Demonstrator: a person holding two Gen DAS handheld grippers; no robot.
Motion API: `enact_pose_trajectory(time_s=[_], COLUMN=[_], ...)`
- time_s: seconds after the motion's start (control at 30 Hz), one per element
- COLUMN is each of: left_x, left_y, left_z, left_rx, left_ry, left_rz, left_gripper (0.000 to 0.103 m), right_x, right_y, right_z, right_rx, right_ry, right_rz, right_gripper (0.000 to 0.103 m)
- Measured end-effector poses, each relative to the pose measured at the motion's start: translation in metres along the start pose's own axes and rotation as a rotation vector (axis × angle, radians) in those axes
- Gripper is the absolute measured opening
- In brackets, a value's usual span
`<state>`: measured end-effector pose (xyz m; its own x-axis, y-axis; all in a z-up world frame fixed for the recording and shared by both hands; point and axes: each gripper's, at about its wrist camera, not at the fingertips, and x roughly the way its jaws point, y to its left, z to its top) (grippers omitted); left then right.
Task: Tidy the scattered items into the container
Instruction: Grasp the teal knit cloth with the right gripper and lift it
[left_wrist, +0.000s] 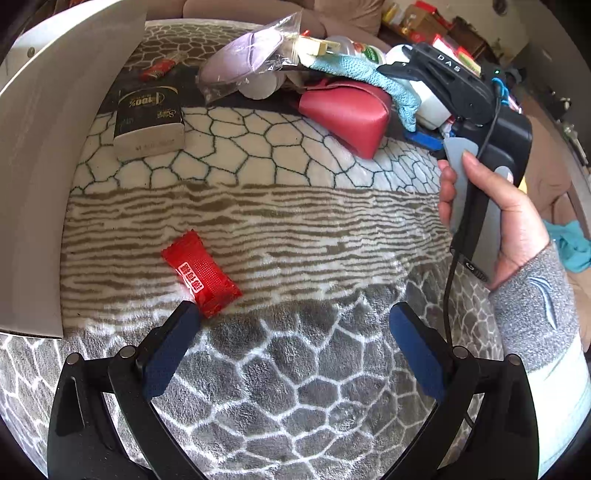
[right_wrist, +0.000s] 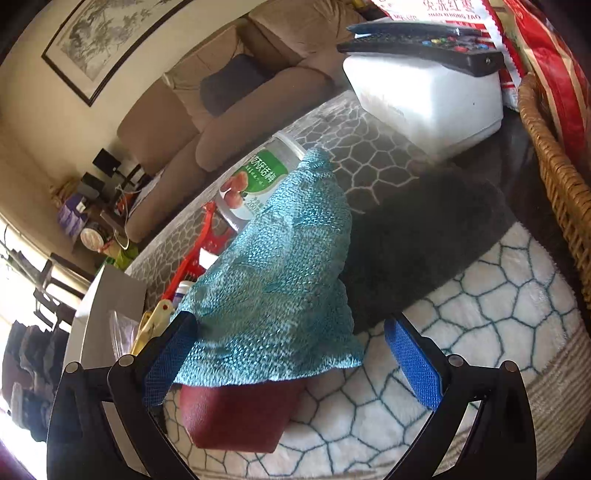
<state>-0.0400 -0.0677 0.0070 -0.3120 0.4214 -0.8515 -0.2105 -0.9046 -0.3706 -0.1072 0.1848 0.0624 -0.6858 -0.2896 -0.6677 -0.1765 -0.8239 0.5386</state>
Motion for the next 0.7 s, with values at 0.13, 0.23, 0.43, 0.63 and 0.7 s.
enact_pose_trajectory(time_s=[0.13, 0.23, 0.43, 0.63, 0.7], left_x=[-0.004, -0.007, -0.03, -0.061, -0.072], left_y=[0.007, 0.009, 0.0, -0.007, -0.009], left_z=[0.005, 0.007, 0.012, 0.017, 0.018], left_rx=[-0.026, -0.055, -0.048, -0.031, -0.016], left_ry=[-0.005, -0.007, -0.062, -0.159, -0.192], left_rz=[0.0, -0.018, -0.048, -0.081, -0.078], left_gripper=[0.103, 0.103, 0.103, 0.103, 0.103], right_x=[-0.001, -0.015, -0.056, -0.11, -0.13], right_y=[0.002, 0.023, 0.061, 0.094, 0.106], right_z=[-0.003, -0.001, -0.004, -0.017, -0.026], right_rx=[-0.02, -0.118, -0.211, -0.226, -0.248], right_ry=[-0.025, -0.056, -0.058, -0.082, -0.09], right_rz=[0.02, -0.028, 0.13, 0.266, 0.303], right_gripper=[0.082, 0.061, 0.052, 0.051, 0.051])
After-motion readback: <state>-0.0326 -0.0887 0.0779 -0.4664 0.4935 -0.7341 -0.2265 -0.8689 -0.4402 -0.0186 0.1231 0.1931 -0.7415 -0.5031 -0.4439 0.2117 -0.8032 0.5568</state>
